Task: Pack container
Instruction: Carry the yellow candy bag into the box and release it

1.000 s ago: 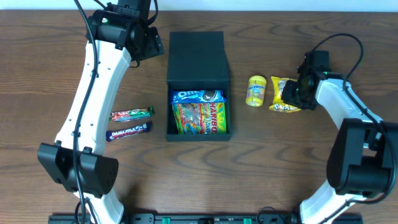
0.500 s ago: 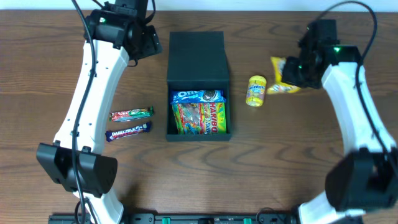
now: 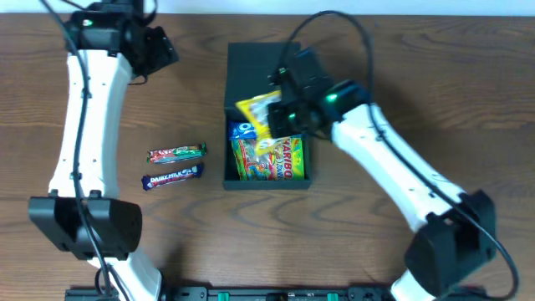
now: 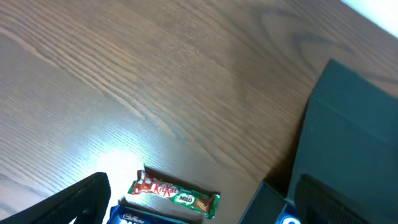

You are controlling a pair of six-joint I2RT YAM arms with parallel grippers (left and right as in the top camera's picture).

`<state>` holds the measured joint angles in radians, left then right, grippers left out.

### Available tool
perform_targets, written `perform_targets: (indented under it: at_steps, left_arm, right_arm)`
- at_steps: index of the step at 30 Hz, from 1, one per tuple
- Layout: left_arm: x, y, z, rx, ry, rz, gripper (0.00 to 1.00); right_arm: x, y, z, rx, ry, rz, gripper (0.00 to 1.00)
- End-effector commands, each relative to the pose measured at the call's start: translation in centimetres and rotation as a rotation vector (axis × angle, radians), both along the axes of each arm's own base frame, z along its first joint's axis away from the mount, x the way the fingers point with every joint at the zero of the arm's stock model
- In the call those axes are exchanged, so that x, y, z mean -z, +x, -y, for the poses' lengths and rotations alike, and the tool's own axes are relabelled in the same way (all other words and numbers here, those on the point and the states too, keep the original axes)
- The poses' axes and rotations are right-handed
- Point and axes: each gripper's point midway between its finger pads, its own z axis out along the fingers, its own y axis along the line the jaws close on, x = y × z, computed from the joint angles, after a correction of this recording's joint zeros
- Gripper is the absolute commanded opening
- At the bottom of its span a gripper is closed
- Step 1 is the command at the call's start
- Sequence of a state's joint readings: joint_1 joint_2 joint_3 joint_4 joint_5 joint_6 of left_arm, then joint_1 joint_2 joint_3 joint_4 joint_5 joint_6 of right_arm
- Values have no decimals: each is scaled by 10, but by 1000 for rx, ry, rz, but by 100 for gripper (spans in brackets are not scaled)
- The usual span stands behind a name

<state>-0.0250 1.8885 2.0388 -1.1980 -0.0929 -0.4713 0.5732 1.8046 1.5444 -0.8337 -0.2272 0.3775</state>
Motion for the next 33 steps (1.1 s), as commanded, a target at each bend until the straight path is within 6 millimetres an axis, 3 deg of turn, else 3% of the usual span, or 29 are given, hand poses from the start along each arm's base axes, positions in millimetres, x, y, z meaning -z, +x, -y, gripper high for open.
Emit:
perform_targets:
  at_steps: [1,9,16,30,31,33]
  left_arm:
    - [-14,-6,-4,-9,-84,30,95]
    - [-12,-10,-14,-31,-107,16,95]
    - [-12,-10,-14,-27,-105,15,95]
    - [-11,-11,-14,-27,-105,9,95]
    - [-11,-11,-14,-27,-105,9,95]
    - [-11,-11,-14,-27,-105,9,95]
  right_arm:
    - [19,-11,-23,27,14,-68,1]
    - [57,-32,-59,40,-3,-156,2]
    - [81,-38,-61,129,-55,-208,2]
    - [94,-52,-58,159,-140,-210,2]
    - [94,-53,-59,145,-143,-206,15]
    - [94,-54,-60,113,-149,-195,54]
